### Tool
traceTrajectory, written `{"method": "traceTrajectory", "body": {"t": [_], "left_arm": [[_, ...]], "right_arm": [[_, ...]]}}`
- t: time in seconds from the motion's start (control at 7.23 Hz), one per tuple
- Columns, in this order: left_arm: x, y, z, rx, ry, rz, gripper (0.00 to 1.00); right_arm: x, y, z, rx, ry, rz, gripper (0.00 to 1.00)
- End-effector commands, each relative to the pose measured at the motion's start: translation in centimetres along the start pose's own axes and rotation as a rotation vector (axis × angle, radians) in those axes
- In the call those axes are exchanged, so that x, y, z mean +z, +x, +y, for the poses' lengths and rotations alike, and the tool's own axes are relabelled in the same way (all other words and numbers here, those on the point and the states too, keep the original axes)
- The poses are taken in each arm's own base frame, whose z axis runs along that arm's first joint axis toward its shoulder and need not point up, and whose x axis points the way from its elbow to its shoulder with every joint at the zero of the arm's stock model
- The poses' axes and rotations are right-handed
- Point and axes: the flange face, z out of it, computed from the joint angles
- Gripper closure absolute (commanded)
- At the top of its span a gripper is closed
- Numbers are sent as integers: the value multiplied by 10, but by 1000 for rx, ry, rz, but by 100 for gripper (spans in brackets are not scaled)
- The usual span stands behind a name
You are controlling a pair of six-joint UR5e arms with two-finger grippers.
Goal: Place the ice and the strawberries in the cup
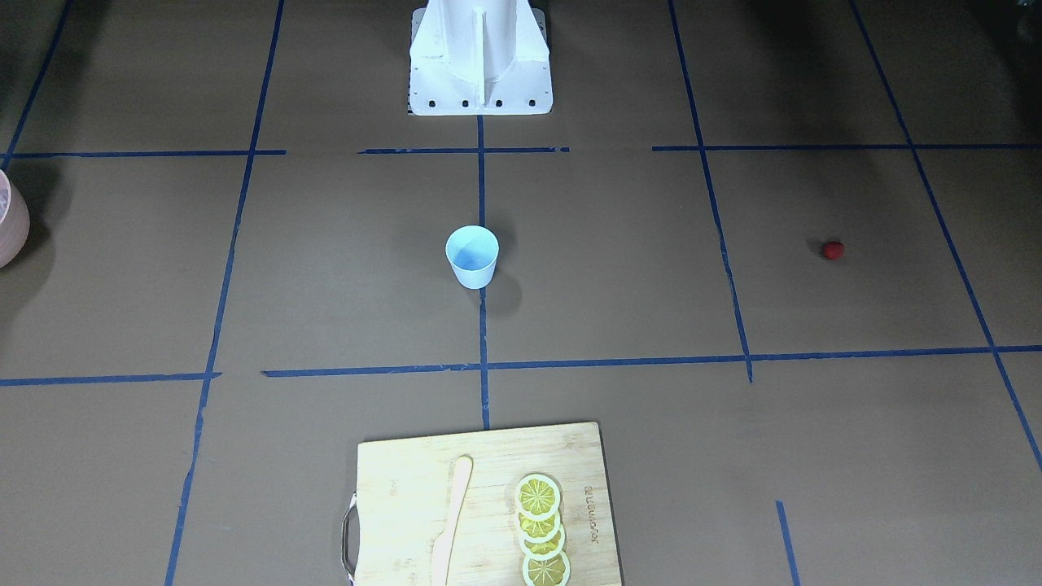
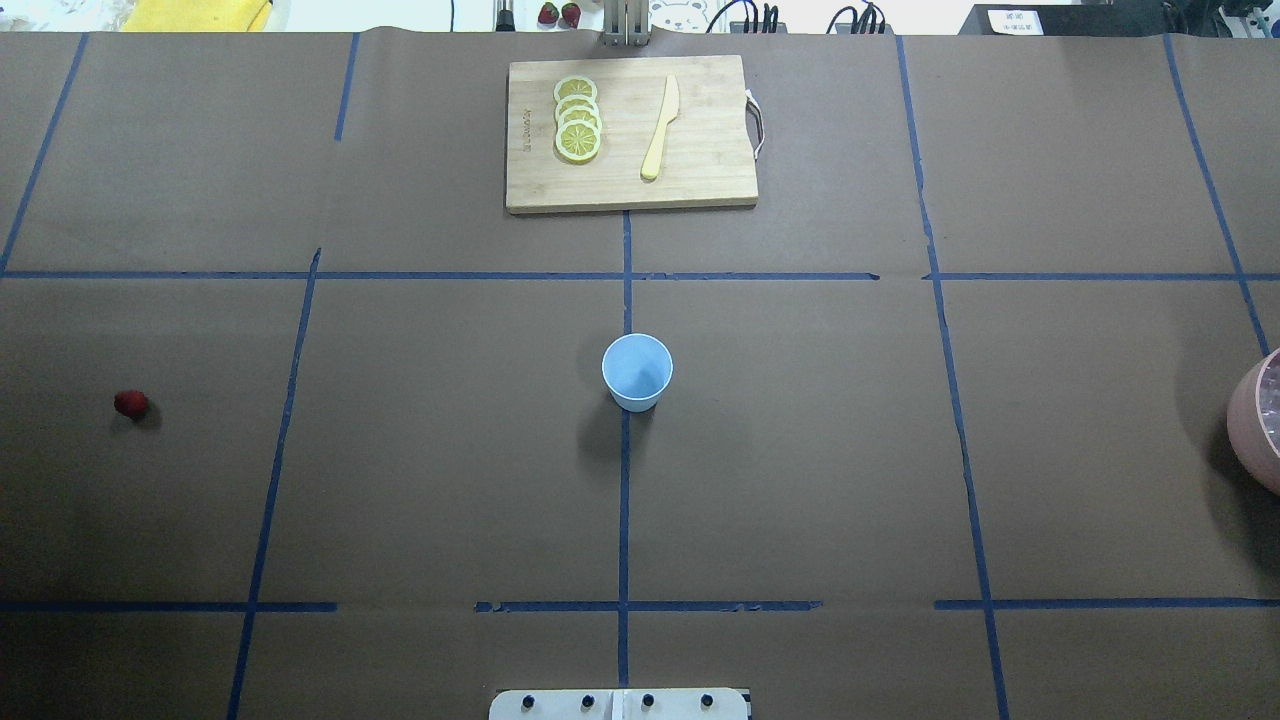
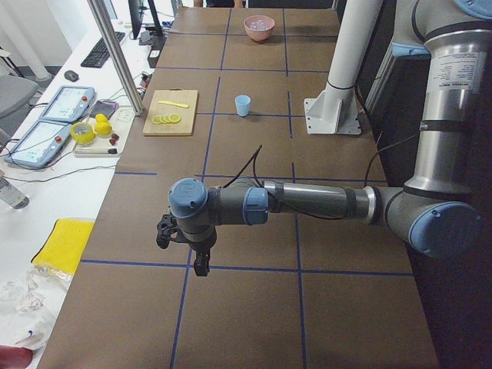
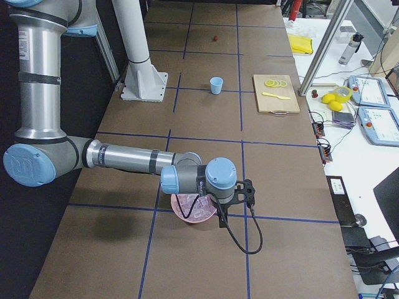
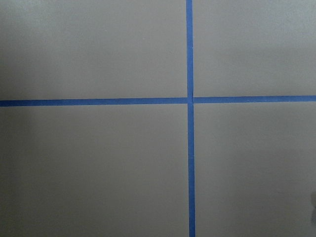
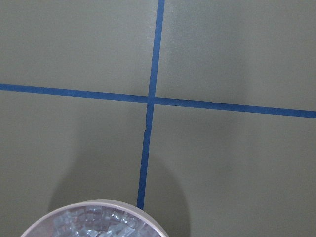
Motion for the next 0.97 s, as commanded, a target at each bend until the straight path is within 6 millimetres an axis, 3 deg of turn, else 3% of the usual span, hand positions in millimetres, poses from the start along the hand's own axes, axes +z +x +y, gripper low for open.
{"method": "traceTrajectory", "body": {"t": [0.0, 0.14, 0.42, 0.83], "left_arm": [[-3, 3, 0, 5, 6, 1, 0], [-3, 3, 4, 5, 6, 1, 0], [-4, 5, 7, 5, 8, 1, 0], [-6, 6, 7, 7, 11, 1, 0]], "right_arm": [[7, -32, -8, -73, -13, -3, 1], [8, -48, -9, -106, -17, -1, 1], [13, -74, 14, -174, -42, 61, 1], [32, -83, 34, -246, -52, 51, 8]]}}
